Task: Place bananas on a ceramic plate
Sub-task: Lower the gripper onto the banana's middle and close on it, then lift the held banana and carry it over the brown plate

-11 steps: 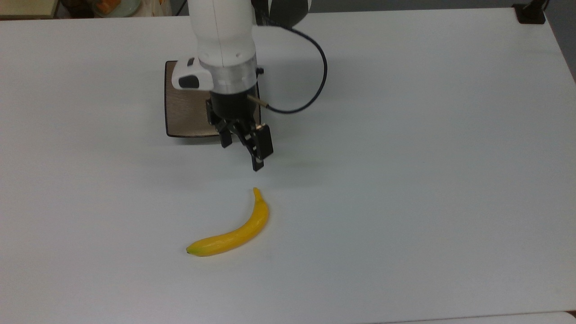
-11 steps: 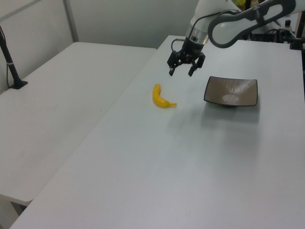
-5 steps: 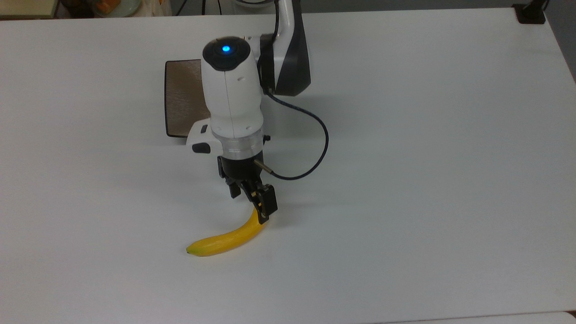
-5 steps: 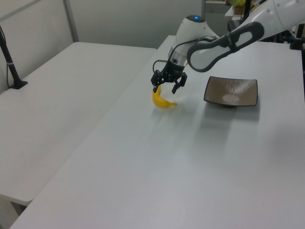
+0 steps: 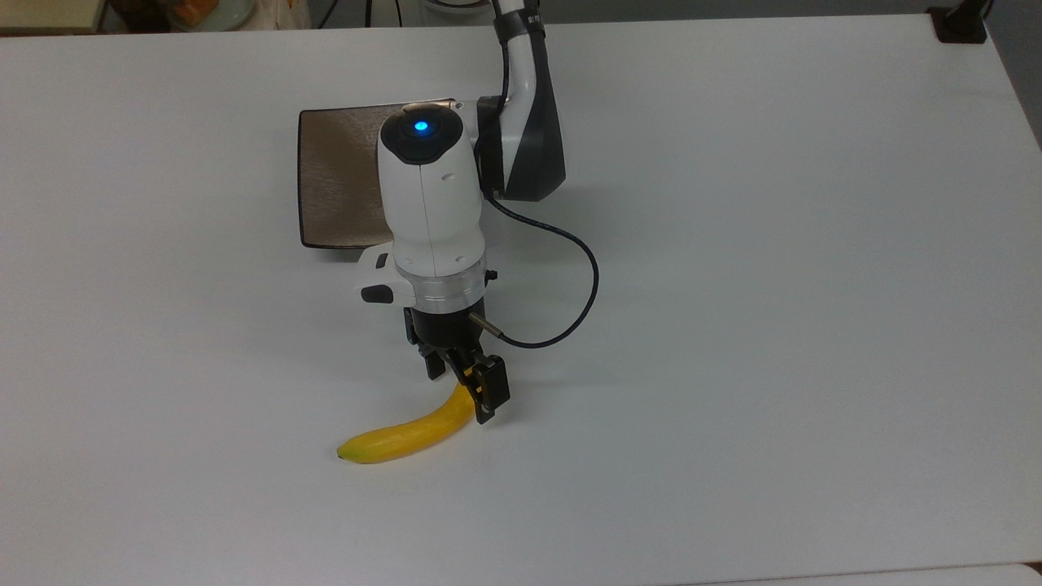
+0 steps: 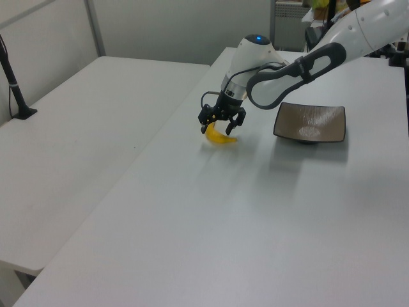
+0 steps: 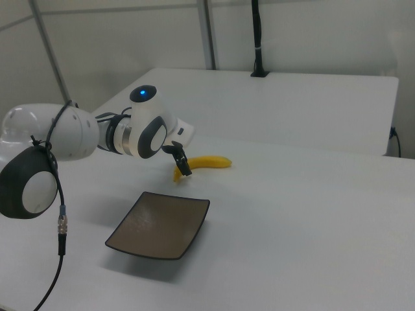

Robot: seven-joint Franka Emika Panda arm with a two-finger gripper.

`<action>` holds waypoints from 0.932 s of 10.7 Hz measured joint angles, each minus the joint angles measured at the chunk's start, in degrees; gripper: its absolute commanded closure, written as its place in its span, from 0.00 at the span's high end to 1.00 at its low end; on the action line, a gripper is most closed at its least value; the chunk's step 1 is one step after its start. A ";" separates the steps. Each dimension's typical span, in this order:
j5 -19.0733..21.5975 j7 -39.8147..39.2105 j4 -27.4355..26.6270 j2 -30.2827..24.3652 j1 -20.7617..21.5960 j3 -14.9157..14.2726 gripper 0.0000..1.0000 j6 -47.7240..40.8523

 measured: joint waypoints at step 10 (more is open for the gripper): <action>-1.55 -0.11 1.03 -0.40 -0.26 0.15 0.19 0.00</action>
